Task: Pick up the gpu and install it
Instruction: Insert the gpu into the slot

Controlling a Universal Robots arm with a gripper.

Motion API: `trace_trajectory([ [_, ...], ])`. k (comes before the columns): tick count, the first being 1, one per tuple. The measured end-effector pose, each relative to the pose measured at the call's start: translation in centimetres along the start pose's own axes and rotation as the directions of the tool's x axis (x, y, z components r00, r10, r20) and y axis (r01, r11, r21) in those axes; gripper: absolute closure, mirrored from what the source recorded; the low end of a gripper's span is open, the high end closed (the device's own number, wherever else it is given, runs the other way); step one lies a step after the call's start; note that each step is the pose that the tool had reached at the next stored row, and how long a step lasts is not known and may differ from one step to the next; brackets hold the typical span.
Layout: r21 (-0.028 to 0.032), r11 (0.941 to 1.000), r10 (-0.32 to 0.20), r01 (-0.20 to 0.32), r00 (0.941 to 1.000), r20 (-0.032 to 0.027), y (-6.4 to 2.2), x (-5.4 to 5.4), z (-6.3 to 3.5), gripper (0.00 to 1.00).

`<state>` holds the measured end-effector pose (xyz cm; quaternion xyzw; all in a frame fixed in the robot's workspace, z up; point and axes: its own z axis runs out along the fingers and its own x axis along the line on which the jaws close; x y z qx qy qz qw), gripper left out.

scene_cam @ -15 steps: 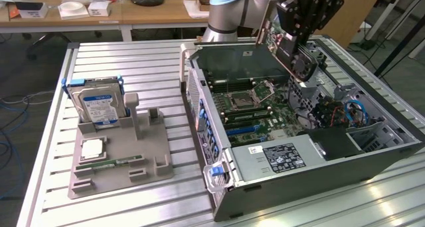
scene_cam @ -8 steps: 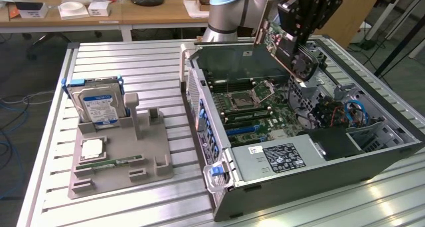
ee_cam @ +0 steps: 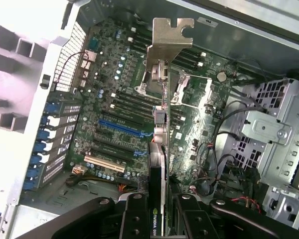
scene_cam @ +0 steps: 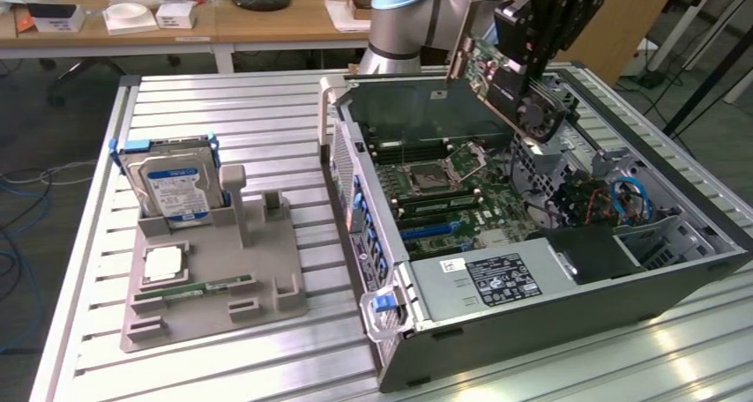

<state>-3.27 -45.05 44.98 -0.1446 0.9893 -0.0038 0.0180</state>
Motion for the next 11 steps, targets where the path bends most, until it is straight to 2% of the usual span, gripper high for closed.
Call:
trace_trajectory([
  [6,-0.0018,0.9986,-0.053,0.053,0.9986,0.0007,0.00,0.00,0.00,0.74],
  [11,-0.0035,0.9945,-0.105,0.105,0.9945,0.0015,0.00,0.00,0.00,0.74],
])
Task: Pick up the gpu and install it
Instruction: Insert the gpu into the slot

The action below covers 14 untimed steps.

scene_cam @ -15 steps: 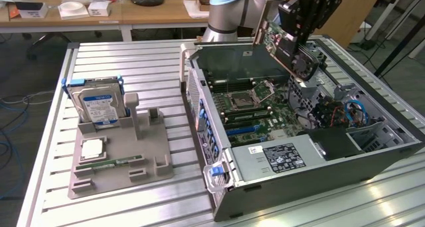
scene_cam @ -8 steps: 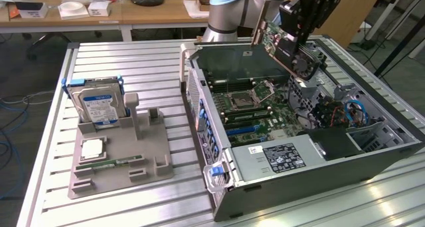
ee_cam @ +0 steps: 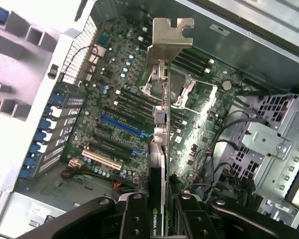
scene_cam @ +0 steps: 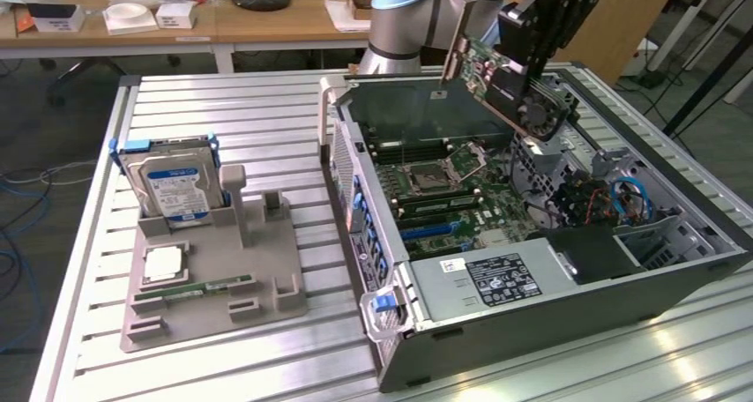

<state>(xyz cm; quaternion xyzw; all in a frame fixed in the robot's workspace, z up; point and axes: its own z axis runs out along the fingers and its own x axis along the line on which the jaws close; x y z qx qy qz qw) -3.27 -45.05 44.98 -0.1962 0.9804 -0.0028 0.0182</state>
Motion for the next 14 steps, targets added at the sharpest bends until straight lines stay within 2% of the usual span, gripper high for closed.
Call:
trace_trajectory([
  [7,-0.0028,0.9966,-0.082,0.082,0.9966,0.0011,0.00,0.00,0.00,0.74],
  [14,-0.0057,0.9855,-0.169,0.169,0.9856,0.0026,0.00,0.00,0.00,0.74],
])
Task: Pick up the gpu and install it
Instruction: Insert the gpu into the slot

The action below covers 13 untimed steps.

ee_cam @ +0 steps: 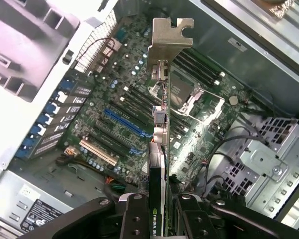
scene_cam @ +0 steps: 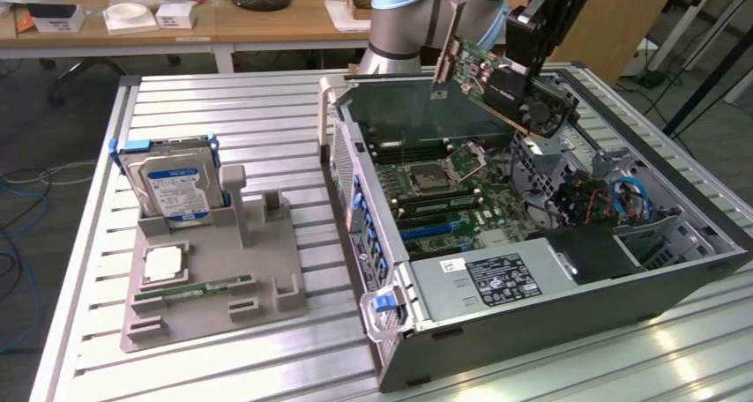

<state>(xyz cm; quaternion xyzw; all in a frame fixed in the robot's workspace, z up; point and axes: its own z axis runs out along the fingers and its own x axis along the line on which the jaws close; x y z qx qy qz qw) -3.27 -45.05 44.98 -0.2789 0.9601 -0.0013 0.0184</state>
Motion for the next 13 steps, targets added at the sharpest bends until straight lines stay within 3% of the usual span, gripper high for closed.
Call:
trace_trajectory([
  [6,-0.0026,0.9971,-0.076,0.076,0.9971,0.0011,0.00,0.00,0.00,0.74],
  [13,-0.0056,0.9860,-0.167,0.167,0.9860,0.0026,0.00,0.00,0.00,0.74],
])
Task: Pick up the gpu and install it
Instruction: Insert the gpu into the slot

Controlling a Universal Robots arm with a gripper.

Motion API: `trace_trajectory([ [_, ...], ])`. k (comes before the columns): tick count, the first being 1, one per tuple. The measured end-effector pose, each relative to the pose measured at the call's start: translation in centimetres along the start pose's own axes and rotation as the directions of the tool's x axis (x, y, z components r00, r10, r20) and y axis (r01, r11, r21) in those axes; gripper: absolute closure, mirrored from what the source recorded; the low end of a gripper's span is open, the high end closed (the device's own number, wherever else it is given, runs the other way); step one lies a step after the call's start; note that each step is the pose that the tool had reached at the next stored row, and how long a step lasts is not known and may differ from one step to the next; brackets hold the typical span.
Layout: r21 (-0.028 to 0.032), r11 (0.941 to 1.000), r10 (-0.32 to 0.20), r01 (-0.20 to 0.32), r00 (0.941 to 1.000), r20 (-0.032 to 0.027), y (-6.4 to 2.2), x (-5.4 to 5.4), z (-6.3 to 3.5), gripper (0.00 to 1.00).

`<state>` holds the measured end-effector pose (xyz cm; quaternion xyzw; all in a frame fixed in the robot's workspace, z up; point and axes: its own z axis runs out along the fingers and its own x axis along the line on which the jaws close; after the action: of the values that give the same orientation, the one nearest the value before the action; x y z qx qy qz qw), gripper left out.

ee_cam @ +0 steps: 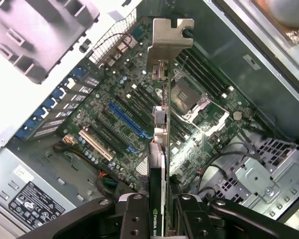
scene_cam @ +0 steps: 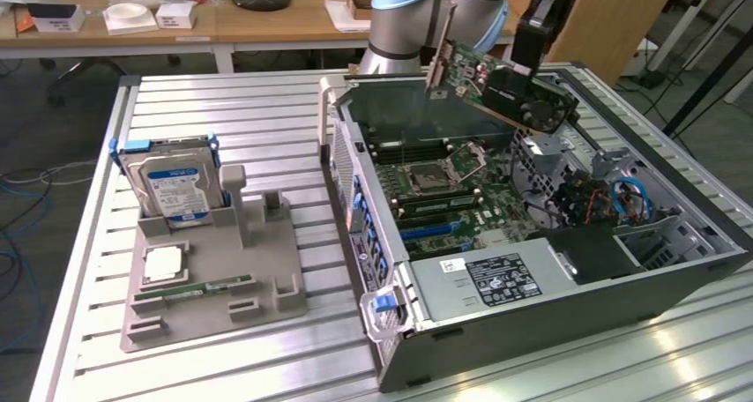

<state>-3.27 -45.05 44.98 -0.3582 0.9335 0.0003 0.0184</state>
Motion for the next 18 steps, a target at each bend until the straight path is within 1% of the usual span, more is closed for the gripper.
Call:
trace_trajectory([
  [4,-0.0018,0.9986,-0.053,0.053,0.9986,0.0008,0.00,0.00,0.00,0.74],
  [5,-0.0036,0.9945,-0.105,0.105,0.9945,0.0015,0.00,0.00,0.00,0.74],
  [6,-0.0055,0.9864,-0.164,0.164,0.9864,0.0026,0.00,0.00,0.00,0.74],
  [7,-0.0072,0.9754,-0.220,0.221,0.9754,0.0036,0.00,0.00,0.00,0.74],
  [8,-0.0082,0.9684,-0.249,0.249,0.9684,0.0043,0.00,0.00,0.00,0.74],
  [13,-0.0101,0.9504,-0.311,0.311,0.9505,0.0057,0.00,0.00,0.00,0.74],
  [18,-0.0119,0.9288,-0.370,0.370,0.9289,0.0072,0.00,0.00,0.00,0.74],
])
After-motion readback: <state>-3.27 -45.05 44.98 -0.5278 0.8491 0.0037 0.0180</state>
